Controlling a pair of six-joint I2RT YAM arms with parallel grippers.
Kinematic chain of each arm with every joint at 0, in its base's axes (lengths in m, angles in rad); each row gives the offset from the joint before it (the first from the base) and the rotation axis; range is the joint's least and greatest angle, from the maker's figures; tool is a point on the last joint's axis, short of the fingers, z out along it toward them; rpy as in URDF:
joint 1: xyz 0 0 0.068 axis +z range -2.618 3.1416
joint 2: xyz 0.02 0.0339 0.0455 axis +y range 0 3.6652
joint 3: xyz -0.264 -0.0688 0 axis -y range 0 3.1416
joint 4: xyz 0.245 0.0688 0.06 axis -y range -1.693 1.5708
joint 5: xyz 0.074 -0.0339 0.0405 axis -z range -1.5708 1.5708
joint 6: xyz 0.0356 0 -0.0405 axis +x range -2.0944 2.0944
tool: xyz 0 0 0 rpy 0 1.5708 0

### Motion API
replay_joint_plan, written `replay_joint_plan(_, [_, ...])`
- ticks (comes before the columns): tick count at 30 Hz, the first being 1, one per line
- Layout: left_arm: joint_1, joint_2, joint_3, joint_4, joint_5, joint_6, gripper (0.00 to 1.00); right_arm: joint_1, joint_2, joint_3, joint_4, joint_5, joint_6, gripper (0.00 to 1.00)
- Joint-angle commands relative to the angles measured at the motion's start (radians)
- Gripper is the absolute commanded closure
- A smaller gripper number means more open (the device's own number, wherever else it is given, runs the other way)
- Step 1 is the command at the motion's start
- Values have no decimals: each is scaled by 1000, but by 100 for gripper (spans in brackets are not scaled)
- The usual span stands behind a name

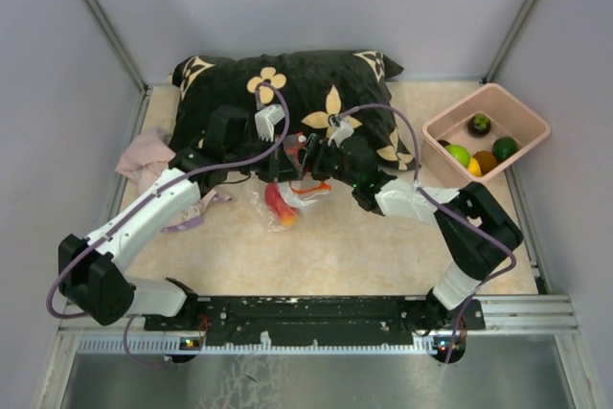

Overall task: Place the food in the zip-top bag and seal the zipper
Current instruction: Place the fake fruit in the zipper food storage bag.

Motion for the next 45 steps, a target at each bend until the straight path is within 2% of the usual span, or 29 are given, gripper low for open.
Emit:
replay_joint_plan(1, [-12,-5,-23,53,41,-31,100,19,-6,123,-66,-30,7,38])
replay_joint_plan(6, [-10,-22,-41,68,19,-46,100,19,-27,168,-200,-67,-32,30])
replay_joint_plan(10, [-10,-49,-71,101,-10,-73,100,20,-34,222,-357,-81,-93,28])
replay_joint_plan(14, [-9,-103,-135,216,-11,-138,100,20,-69,270,-487,-58,-153,28])
replay_joint_plan(16, [-9,-109,-147,264,11,-175,100,19,-86,289,-527,-48,-171,31])
replay_joint_plan(19, [-14,-87,-136,322,49,-221,100,20,-92,328,-598,-44,-205,42])
replay_joint_plan(21, [-31,-66,-126,368,66,-252,100,19,-98,351,-651,-37,-236,43])
replay_joint_plan(27, [-77,-25,-130,512,78,-313,100,19,-161,384,-780,0,-324,19])
replay_joint_plan(30, [-77,-57,-205,573,28,-314,100,19,-173,400,-821,-25,-348,15])
replay_joint_plan(36, [-67,-173,-457,777,-60,-379,100,19,-172,399,-863,-43,-373,14])
replay_joint_plan(45, [-62,-226,-538,734,-123,-340,100,19,-202,491,-1058,-45,-541,16])
